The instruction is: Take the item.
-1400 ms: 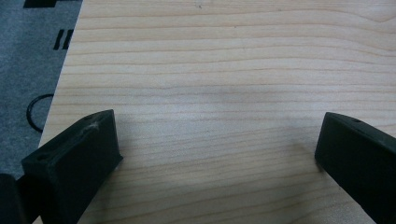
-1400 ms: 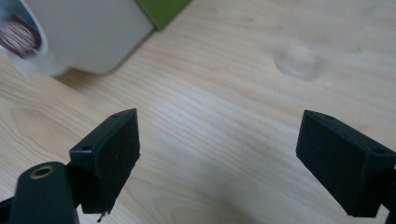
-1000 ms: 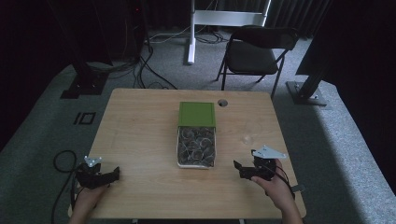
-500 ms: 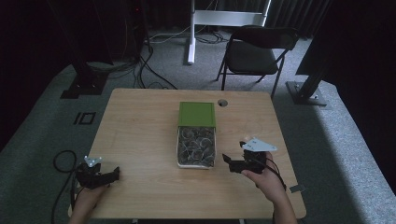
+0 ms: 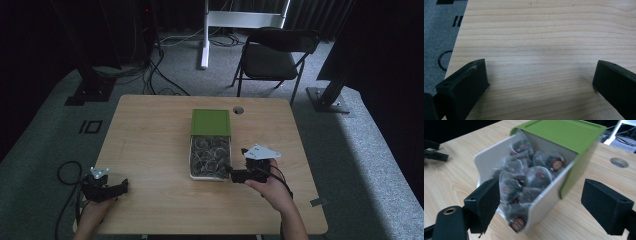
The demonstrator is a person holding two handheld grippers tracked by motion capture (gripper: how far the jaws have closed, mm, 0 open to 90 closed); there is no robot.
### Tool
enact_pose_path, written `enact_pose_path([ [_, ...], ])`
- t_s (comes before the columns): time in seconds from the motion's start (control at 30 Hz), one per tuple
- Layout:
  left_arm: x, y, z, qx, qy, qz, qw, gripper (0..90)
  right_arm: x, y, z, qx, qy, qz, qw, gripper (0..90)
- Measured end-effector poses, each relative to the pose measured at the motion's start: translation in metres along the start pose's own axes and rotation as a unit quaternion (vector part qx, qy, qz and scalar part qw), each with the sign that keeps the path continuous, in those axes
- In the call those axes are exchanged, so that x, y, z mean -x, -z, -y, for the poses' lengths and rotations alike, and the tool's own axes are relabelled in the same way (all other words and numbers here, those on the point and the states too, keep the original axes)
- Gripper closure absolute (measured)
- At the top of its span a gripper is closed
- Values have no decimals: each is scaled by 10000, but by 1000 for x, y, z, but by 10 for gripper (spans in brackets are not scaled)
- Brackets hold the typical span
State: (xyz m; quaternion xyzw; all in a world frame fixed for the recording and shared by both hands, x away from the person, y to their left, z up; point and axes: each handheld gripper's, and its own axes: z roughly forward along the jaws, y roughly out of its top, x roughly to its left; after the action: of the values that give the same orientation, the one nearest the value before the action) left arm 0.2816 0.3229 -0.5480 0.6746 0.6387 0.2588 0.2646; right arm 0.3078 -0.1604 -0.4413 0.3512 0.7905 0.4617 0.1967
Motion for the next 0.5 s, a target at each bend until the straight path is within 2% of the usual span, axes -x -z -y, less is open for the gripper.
enact_pose_path([
  [0.3, 0, 0, 0, 1, 1, 1, 10000, 3, -21, -20, -6, 0, 110, -228, 9997, 187],
  [0.5, 0, 0, 0, 1, 1, 1, 10000, 3, -29, -29, -7, -20, 113, -296, 9995, 187],
])
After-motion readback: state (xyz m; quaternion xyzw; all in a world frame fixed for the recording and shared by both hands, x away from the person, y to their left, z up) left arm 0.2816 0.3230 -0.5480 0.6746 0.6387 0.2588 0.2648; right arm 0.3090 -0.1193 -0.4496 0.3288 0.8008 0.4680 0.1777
